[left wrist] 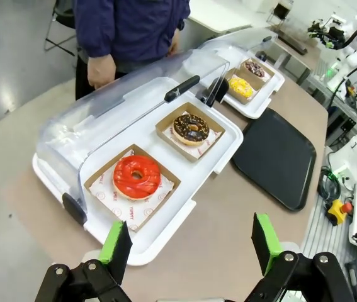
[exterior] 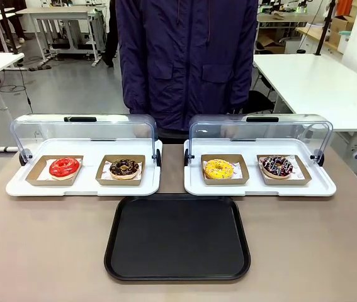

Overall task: Move the fourth donut from the left to the tray.
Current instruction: Pick up the Paper togo box containing the Donut indicated by the person and place it on the Handle tray.

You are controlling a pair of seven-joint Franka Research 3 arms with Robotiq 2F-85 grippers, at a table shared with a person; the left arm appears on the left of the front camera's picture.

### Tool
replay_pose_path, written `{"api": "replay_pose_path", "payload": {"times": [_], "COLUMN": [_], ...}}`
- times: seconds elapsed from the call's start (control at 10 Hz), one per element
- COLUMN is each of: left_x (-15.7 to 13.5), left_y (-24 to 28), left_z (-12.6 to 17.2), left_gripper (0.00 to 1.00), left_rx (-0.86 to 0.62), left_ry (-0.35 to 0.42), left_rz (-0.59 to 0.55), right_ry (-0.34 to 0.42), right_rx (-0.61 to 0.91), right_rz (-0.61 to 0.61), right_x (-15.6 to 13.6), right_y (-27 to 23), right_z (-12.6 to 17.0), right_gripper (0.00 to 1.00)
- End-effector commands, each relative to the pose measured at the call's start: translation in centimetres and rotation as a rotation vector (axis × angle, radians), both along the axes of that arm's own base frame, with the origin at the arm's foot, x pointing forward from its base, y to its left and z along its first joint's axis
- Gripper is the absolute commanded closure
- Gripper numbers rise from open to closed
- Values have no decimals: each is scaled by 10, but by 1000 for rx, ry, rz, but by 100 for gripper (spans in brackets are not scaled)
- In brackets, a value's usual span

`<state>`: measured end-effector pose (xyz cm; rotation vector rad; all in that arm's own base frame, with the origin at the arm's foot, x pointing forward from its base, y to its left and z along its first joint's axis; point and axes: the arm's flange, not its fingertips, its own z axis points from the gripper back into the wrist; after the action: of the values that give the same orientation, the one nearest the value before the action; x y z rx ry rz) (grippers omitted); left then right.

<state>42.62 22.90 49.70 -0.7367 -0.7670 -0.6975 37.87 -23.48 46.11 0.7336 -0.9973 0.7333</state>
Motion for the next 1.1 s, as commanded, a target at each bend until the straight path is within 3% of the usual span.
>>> {"api": "replay_pose_path", "payload": {"times": [0.0,1.0], "left_x": [-2,-2], "left_y": [1,1], "left_z": [0,0], "left_gripper": [0,0], "left_rx": [-9,-9], "left_ry": [1,1], "left_rz": [-7,-7], "right_ry": [-16,-16], "right_rx": [1,1], "right_rz": [7,7], "right_x": [1,1], "right_y": [1,1], "right_z": [-1,-1], "right_gripper": [0,0]}}
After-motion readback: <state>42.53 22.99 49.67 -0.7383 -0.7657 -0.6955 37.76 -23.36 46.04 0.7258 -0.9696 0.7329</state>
